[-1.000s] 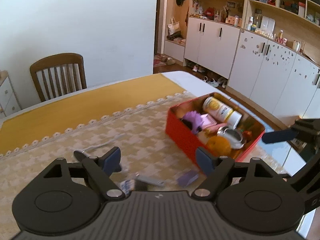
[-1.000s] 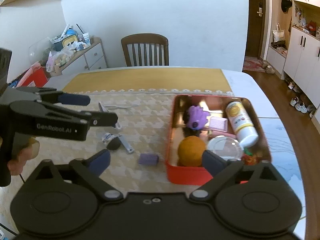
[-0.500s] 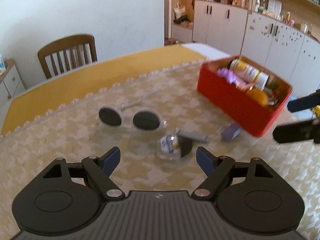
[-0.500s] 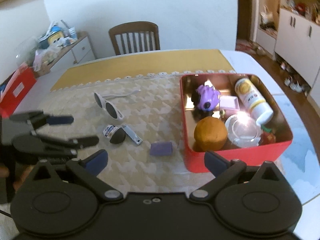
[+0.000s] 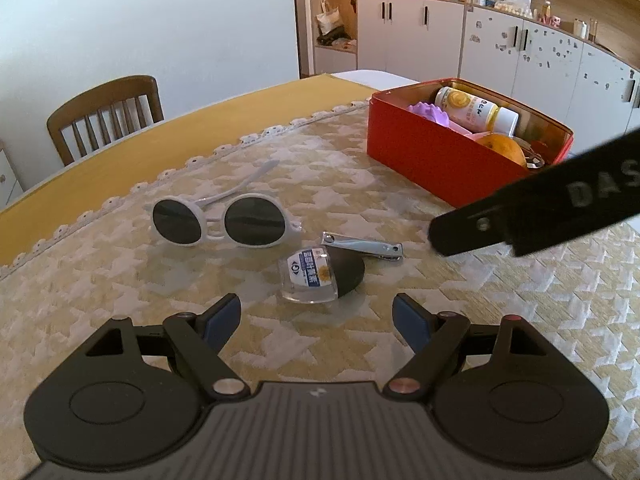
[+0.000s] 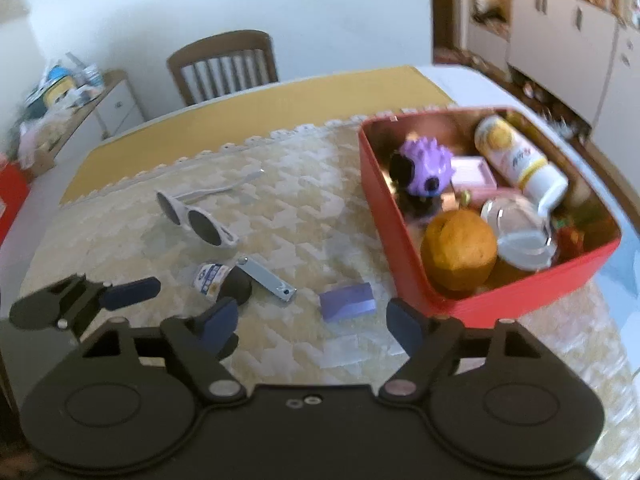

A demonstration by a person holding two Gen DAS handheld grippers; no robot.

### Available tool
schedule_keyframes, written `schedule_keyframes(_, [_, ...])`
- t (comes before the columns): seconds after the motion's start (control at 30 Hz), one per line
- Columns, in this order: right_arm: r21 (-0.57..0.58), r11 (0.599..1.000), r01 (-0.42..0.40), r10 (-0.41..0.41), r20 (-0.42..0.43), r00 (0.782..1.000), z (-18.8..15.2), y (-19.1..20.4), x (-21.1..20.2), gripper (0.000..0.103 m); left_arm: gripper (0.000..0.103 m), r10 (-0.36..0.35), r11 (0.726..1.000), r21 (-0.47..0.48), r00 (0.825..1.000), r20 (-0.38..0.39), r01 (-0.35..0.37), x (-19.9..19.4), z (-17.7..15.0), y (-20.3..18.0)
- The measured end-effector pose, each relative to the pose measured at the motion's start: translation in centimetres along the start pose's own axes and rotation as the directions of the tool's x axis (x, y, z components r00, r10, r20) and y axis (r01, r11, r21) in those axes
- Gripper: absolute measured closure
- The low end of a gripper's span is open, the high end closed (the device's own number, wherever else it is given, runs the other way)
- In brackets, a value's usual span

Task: Organize rigid objects
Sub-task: 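Move the left gripper to the clear bottle while the right approaches the purple eraser, then grasp the clear bottle with the left gripper while the right grasps the purple eraser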

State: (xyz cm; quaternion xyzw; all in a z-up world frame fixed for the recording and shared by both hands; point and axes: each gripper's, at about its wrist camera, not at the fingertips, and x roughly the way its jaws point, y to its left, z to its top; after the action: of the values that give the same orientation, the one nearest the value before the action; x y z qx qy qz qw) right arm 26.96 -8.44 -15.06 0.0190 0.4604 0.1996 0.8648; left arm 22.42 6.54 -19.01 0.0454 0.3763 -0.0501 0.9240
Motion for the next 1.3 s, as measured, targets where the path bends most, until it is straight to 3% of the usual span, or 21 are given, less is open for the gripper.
schedule_keyframes(0.2, [0.12,0.991,0.055,-0.052,-0.027,0.998,0.5,0.0,1.4,0.032,0.02,-0.007,1.0,-0.008,1.0,0.01,0.007,0.9,0.2,0.1])
schedule_keyframes(0.33, [0.191,0.976,0.106,-0.096,-0.062,0.993,0.7,-0.3,2.5,0.048,0.02,-0.011,1.0,-0.021,1.0,0.013,0.012,1.4,0.3,0.3])
schedule_keyframes(0.5, [0.281,0.944,0.17,-0.151,-0.088,0.985,0.9,-1.0,3.7,0.053,0.02,-0.017,1.0,-0.021,1.0,0.018,0.017,1.7,0.3,0.4])
schedule_keyframes(0.63, [0.277,0.939,0.204,-0.185,-0.093,0.978,0.9,-0.9,4.1,0.062,0.02,-0.025,0.999,-0.029,0.999,0.02,0.025,2.1,0.3,0.5])
schedule_keyframes(0.87, [0.249,0.944,0.217,-0.2,-0.094,0.975,1.2,-0.6,4.4,0.064,0.02,-0.032,0.999,-0.032,0.999,0.018,0.032,2.7,0.9,0.7])
schedule_keyframes(1.03, [0.243,0.948,0.205,-0.189,-0.089,0.978,1.1,-0.7,4.2,0.065,0.032,-0.024,0.999,-0.037,1.0,0.016,0.024,2.8,1.1,0.8])
schedule_keyframes(1.07, [0.241,0.949,0.201,-0.185,-0.085,0.979,1.1,-0.7,4.1,0.074,0.034,-0.018,0.999,-0.04,1.0,0.013,0.019,2.8,1.2,0.8])
schedule_keyframes(1.17, [0.232,0.955,0.185,-0.171,-0.081,0.982,1.0,-0.8,4.0,0.073,0.047,-0.02,0.999,-0.044,1.0,0.01,0.02,2.8,1.4,0.9])
schedule_keyframes(1.3, [0.225,0.961,0.162,-0.149,-0.074,0.986,0.8,-0.8,3.6,0.075,0.049,-0.015,0.999,-0.046,1.0,0.0,0.015,2.7,1.6,0.8])
